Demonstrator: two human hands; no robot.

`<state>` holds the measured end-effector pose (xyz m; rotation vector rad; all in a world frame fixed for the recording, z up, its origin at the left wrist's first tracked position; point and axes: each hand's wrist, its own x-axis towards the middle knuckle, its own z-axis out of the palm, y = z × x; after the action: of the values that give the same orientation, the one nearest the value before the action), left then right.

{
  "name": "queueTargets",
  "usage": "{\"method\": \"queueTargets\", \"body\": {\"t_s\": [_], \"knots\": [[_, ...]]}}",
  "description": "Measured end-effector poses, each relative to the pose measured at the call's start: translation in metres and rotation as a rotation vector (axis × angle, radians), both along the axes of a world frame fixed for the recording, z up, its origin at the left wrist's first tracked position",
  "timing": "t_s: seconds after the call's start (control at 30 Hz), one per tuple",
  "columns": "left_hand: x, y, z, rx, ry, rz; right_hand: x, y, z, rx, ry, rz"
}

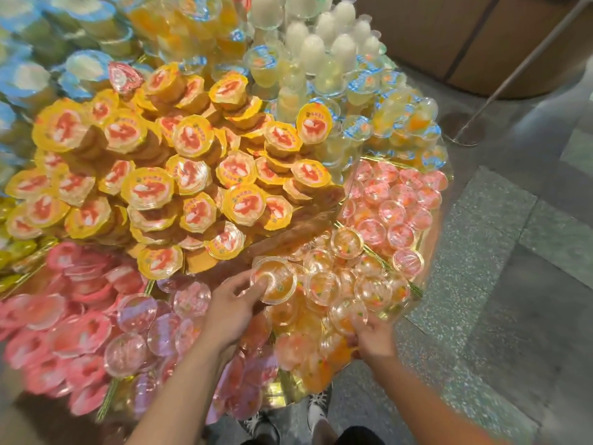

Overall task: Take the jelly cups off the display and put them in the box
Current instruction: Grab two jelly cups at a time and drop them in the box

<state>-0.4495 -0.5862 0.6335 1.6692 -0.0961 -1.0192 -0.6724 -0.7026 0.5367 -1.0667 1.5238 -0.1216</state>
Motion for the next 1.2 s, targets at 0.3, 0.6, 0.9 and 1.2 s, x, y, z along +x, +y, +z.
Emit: {"method": "queueTargets", "body": {"t_s": [0.3,0.6,0.9,1.2], "knots": [[0.001,-0.036,-0.038,0.088,0.034,0.017,-0.001,-0.001,0.012,0.057,-0.096,0.003],[0.014,-0.075,-0.072,0.188,-0.029,-0.02,-0.008,-0.004,0.02,0.101,-0.124,0.084],[0.039,-0.09,-0.094,0.284,-0.159,-0.281,-0.005,-0.012,0.018,0.11,-0.095,0.073],[0.041,-0.091,-0.097,0.28,-0.133,-0.379,-0.005,-0.017,0.014,0.101,-0.049,0.109]]}}
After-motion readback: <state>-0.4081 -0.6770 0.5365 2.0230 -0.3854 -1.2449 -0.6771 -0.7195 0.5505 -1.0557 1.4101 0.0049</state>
